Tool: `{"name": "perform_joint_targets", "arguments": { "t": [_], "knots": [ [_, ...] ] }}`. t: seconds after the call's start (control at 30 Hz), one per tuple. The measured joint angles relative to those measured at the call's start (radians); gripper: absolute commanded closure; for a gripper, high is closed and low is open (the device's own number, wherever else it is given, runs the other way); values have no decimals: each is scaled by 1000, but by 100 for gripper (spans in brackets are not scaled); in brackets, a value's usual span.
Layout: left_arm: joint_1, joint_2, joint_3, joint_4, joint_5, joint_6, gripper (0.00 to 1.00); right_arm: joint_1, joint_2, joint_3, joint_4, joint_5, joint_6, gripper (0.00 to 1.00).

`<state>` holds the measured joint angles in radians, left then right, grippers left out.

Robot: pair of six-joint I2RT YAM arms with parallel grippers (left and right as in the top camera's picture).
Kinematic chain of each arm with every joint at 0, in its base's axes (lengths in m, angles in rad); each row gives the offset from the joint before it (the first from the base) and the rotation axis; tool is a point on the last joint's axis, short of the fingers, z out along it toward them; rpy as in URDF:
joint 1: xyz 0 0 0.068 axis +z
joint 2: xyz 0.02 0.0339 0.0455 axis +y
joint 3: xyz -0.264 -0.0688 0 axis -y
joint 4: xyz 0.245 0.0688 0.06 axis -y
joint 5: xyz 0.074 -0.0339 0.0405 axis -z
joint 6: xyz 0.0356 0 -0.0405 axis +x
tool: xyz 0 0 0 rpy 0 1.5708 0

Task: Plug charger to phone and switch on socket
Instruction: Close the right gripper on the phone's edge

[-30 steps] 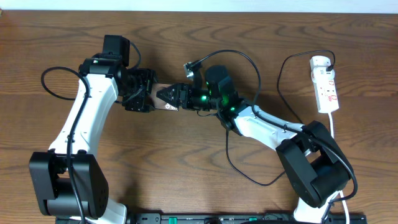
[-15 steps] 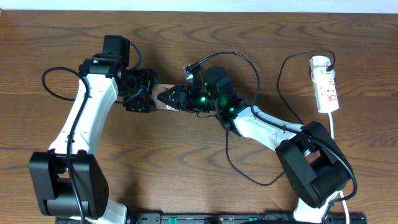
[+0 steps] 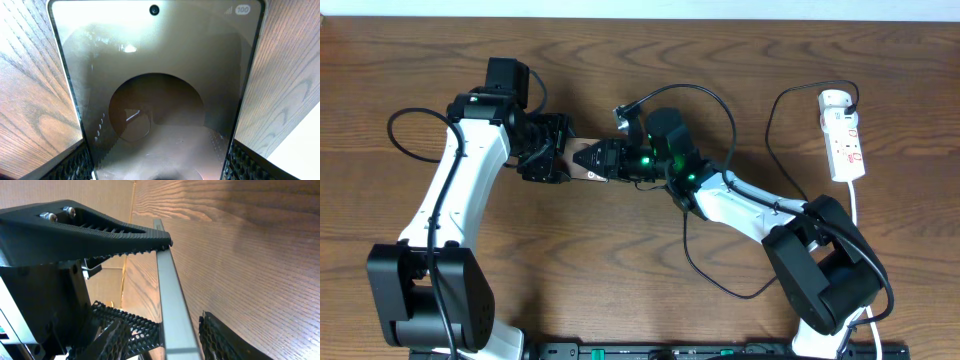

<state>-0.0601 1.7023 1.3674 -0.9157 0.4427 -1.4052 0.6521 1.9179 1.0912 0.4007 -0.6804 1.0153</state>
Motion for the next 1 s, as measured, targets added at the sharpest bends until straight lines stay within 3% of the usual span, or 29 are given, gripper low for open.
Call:
{"name": "perform_joint_targets", "arguments": {
  "t": [0.5,1.0],
  "knots": [
    [0,0,0,0,5,56,93,1,0,0,-20,-19,-23,59],
    [0,0,0,0,23,71,93,3,0,0,-22,8,-28,56]
  ]
}}
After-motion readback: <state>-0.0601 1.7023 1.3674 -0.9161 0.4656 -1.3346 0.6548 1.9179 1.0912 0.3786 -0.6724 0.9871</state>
